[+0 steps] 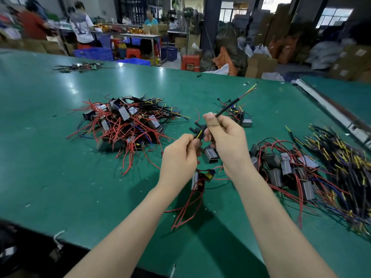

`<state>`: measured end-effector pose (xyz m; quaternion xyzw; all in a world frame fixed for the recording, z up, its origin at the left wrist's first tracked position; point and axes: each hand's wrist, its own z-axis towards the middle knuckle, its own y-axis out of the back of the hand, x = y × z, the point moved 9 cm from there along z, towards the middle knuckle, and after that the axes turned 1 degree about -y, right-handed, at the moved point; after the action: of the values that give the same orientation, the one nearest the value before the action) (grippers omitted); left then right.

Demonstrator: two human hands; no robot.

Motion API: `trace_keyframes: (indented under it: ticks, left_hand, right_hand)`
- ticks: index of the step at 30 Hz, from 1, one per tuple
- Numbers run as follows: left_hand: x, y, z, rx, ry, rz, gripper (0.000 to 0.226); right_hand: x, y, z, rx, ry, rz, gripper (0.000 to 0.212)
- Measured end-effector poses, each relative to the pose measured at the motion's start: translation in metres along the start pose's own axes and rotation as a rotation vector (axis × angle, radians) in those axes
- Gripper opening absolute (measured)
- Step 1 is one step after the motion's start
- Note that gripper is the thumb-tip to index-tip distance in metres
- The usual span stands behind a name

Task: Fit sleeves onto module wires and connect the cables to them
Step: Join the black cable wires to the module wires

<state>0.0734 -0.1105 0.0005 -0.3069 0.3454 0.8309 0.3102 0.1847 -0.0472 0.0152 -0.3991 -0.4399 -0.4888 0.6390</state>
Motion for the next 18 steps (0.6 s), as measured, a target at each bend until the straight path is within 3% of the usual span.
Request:
trace_keyframes:
  ticks: [5,9,11,18]
  left_hand:
    - [0.008,-0.011,-0.005,0.074,0.118,-0.141,0.019]
    - [0.016,-0.033,-0.011,0.241,0.323,-0.526,0.023]
    - [0.023,-0.040,-0.016,0.287,0.420,-0.594,0.026]
    - [0.011,-0.038,-0.012,0.228,0.256,-0.424,0.009]
  right_hand:
    - [-0.013,0.007,-0.011,0.033,-0.019,-0.047,0.019]
    - [-0.017,0.030,-0.013,-0.053,-0.062,0.006,0.021]
    - [-0.018,0.041,-0.013,-0.084,-0.070,-0.021,0.021]
    - [-0.026,0.050,-0.017,-0.030,0.000,-0.132,0.016]
